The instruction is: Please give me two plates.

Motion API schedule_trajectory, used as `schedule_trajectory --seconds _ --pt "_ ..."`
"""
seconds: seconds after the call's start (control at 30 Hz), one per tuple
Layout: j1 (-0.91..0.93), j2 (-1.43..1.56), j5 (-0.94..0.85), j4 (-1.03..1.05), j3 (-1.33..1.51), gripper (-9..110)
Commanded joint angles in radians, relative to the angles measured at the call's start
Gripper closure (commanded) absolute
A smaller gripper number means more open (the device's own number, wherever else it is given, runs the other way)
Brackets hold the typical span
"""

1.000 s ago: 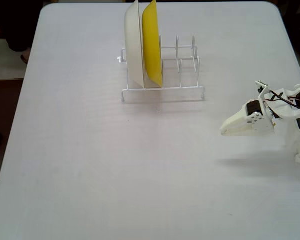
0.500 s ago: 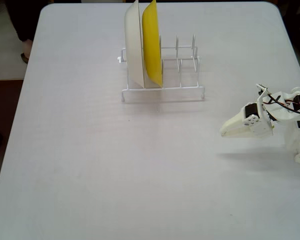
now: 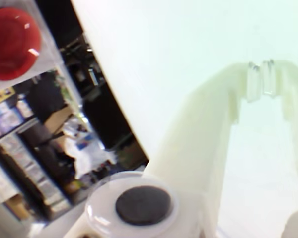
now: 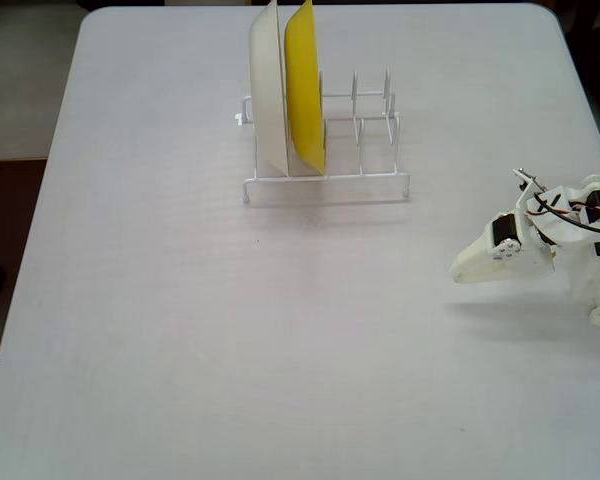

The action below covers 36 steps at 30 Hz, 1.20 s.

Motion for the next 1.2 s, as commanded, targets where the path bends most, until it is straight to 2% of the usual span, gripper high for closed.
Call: schedule_trajectory --seconds 0.0,0.27,1.17 --pt "0.002 0.026 -0.008 0.003 -0.006 102" --pt "0.003 0.026 -0.089 -0.018 -0.006 102" --pt "0.003 0.026 -0.087 0.012 -0.006 102"
